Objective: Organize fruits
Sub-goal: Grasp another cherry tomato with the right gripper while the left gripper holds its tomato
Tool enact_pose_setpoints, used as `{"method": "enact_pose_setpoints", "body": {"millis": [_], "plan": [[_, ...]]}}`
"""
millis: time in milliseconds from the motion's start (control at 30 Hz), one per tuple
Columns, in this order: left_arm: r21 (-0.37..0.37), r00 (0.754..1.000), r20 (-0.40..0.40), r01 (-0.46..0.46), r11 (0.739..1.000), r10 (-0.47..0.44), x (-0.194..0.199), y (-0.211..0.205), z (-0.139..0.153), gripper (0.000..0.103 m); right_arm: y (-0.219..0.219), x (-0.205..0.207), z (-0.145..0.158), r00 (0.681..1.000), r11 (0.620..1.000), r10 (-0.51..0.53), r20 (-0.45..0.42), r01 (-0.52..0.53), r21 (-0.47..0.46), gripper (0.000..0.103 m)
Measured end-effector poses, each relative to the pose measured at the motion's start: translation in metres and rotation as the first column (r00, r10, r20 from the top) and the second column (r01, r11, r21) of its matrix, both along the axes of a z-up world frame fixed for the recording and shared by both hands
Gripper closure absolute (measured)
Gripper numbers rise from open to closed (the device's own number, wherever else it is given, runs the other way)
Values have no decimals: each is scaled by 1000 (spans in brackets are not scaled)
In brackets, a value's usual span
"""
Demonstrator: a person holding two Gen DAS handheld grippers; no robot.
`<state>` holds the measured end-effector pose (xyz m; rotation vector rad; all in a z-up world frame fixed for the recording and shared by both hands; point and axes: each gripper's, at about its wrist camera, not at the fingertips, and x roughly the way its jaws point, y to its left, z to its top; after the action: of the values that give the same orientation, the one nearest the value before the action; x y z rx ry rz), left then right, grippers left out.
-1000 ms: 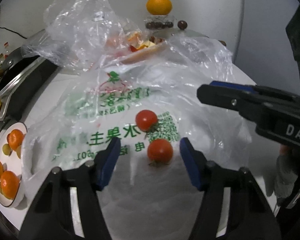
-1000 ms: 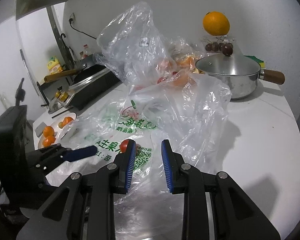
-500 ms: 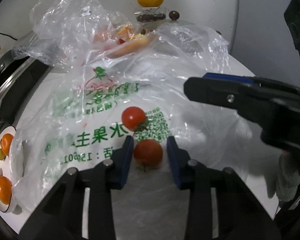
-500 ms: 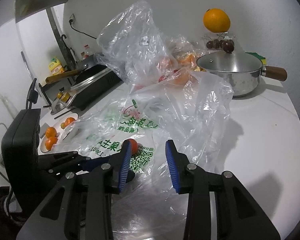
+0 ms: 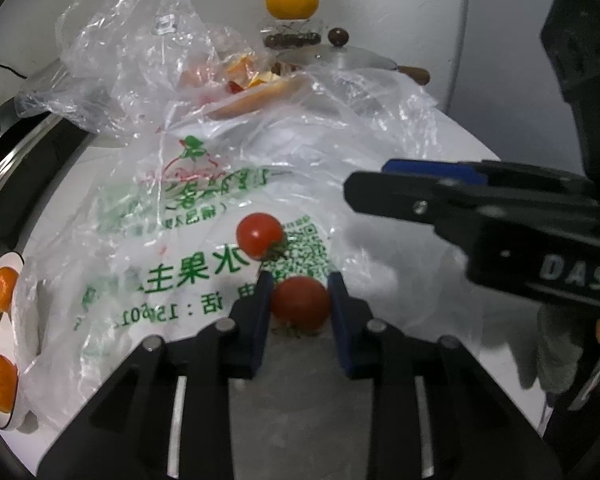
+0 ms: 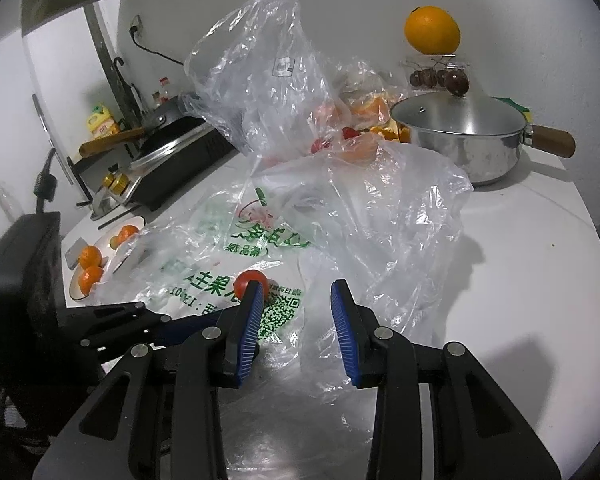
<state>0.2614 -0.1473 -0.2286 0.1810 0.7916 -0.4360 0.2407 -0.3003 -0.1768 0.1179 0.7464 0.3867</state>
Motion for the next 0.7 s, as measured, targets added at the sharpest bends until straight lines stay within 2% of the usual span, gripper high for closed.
{"method": "enact_pose_setpoints", "body": {"millis": [400,700], "plan": [[-29,998,58,-8,1000,9,-4,30,14,74,14,10,-3,1000,997,-1,-21,-1,-83,66],[-77,998,41,-52,996,55,9,56,10,74,36,30,-5,998,994,34,-50,-39,-106,66]]}}
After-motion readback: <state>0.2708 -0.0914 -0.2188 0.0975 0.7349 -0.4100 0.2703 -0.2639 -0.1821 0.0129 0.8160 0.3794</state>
